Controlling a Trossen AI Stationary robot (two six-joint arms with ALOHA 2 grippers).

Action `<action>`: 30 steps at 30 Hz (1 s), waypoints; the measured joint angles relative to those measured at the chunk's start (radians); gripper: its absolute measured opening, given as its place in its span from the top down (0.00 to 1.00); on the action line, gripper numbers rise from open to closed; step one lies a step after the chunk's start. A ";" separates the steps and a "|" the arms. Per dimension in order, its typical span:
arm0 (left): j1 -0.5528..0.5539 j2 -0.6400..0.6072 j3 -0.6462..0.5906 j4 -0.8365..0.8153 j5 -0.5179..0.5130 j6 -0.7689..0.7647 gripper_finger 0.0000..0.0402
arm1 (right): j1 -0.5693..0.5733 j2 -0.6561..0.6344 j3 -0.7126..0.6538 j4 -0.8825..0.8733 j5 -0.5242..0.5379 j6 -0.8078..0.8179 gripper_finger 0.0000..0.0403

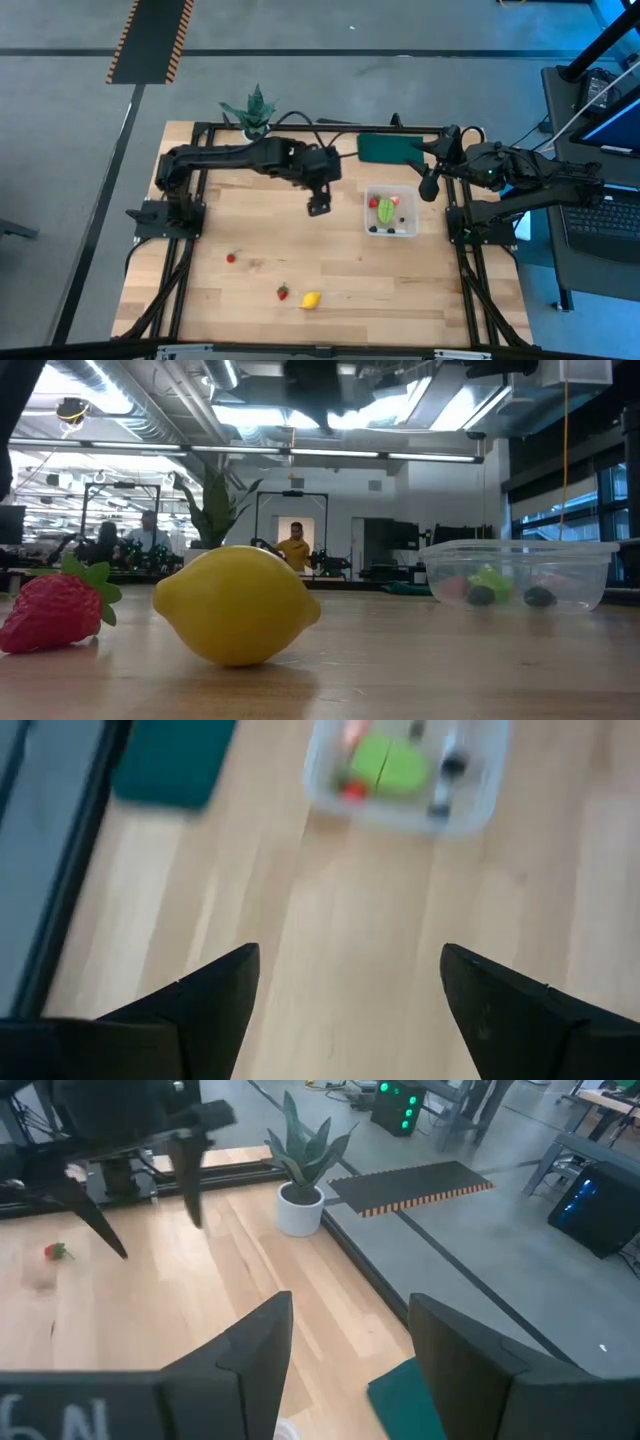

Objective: Pick and placing Produce into tupperware
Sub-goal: Put the left red strawberry into the transparent container

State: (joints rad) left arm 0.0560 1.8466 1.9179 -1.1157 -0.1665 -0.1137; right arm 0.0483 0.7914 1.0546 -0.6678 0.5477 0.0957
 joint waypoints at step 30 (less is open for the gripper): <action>-0.435 -0.475 -0.888 -0.133 0.134 -1.217 0.25 | 0.000 0.001 0.000 0.128 0.001 0.018 0.49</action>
State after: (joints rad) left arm -0.3791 1.3716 1.0301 -1.2483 -0.0323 -1.3304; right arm 0.0483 0.7919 1.0546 -0.5394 0.5483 0.1140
